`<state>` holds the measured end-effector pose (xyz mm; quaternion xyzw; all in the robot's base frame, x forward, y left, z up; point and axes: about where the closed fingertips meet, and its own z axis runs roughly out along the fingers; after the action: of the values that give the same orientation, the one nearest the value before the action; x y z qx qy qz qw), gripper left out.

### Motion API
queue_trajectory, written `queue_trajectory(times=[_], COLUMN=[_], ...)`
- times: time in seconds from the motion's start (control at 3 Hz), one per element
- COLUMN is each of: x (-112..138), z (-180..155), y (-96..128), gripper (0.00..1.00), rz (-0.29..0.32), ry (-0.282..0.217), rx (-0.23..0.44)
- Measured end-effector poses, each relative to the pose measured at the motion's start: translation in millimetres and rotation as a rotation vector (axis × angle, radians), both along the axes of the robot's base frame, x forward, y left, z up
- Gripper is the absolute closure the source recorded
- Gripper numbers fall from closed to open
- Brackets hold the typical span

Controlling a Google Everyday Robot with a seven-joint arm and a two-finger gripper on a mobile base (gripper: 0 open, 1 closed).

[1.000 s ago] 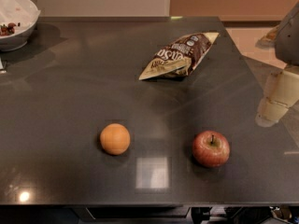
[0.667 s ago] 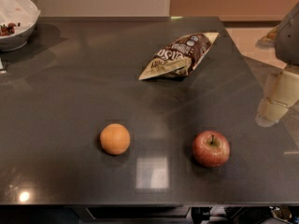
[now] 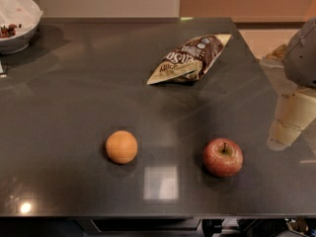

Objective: Pick apple

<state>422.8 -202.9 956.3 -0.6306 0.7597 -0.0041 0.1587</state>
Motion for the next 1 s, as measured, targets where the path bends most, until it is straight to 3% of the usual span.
queue_trajectory(times=[1.0], x=[-25.3], z=[-52.4], y=[24.3], gripper=[0.0], rz=[0.173], ry=[0.034], rx=[0.087])
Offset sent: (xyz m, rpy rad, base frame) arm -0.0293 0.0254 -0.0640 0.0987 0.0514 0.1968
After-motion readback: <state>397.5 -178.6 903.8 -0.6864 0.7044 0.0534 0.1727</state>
